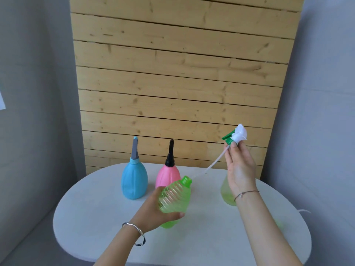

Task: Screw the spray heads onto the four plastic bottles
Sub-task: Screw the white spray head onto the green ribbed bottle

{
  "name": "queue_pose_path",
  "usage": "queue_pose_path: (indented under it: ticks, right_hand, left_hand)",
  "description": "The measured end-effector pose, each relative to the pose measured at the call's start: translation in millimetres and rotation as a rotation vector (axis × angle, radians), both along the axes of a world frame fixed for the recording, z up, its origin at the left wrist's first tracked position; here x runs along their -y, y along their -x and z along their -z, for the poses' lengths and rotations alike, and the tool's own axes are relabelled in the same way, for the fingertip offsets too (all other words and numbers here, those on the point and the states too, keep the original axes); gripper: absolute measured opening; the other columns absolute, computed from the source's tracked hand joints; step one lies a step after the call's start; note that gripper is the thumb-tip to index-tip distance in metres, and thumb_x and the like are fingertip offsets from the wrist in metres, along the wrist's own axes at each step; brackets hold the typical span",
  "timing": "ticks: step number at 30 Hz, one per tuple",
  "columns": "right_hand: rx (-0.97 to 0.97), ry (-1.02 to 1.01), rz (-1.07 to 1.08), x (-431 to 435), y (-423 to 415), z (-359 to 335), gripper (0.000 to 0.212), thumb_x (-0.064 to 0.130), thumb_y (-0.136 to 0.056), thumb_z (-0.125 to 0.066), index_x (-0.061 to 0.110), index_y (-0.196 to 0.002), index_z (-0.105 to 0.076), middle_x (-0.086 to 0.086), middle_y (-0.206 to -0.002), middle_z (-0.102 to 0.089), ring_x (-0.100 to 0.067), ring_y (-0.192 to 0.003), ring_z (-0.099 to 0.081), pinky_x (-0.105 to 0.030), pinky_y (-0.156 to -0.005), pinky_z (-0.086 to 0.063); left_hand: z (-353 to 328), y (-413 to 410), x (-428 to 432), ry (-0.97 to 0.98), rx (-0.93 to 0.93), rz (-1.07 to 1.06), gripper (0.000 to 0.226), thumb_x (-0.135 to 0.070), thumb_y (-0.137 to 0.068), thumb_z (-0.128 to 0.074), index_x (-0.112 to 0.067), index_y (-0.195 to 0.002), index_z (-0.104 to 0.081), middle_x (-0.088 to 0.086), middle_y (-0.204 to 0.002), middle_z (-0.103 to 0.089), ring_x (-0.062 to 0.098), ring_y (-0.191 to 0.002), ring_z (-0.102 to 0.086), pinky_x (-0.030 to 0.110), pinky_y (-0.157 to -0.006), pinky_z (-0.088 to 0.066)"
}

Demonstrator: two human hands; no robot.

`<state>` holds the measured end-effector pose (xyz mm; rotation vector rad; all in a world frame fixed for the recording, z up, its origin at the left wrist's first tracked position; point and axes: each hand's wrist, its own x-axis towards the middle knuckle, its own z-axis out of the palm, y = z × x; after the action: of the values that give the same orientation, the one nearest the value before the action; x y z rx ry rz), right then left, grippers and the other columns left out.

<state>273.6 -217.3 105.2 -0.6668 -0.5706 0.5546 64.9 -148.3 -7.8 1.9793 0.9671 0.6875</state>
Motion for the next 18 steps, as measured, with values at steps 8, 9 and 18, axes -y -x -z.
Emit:
queue_pose_path:
  ticks: [8, 9, 18]
  right_hand:
    - [0.026, 0.019, -0.017, -4.1, 12.2, 4.9, 0.023, 0.005, -0.09, -0.058, 0.02, -0.107, -0.063, 0.004, -0.11, -0.066, -0.004, -0.095, -0.066, -0.017, -0.087, -0.053]
    - [0.029, 0.038, -0.031, -5.2, 15.1, 7.6, 0.022, 0.005, -0.089, -0.059, 0.02, -0.104, -0.063, 0.003, -0.108, -0.067, -0.005, -0.095, -0.065, -0.018, -0.085, -0.054]
    - [0.262, 0.289, -0.167, 1.2, 20.2, 26.8, 0.028, 0.004, -0.079, -0.071, 0.017, -0.087, -0.048, -0.001, -0.093, -0.074, -0.012, -0.091, -0.067, -0.022, -0.087, -0.046]
  left_hand:
    - [-3.0, -4.8, 6.2, 0.005, 0.01, 0.029, 0.082, -0.052, -0.057, -0.083, -0.033, -0.126, -0.043, -0.01, -0.116, -0.059, 0.006, -0.105, -0.056, 0.017, -0.08, -0.044]
    - [-4.3, -5.2, 7.3, 0.003, 0.009, 0.028, 0.081, -0.053, -0.057, -0.083, -0.035, -0.124, -0.042, -0.011, -0.115, -0.058, 0.003, -0.103, -0.055, 0.013, -0.077, -0.043]
    - [-13.1, -14.7, 19.2, 0.004, 0.127, 0.019, 0.061, -0.05, -0.057, -0.084, -0.054, -0.1, -0.041, -0.024, -0.105, -0.057, -0.022, -0.093, -0.051, -0.003, -0.065, -0.041]
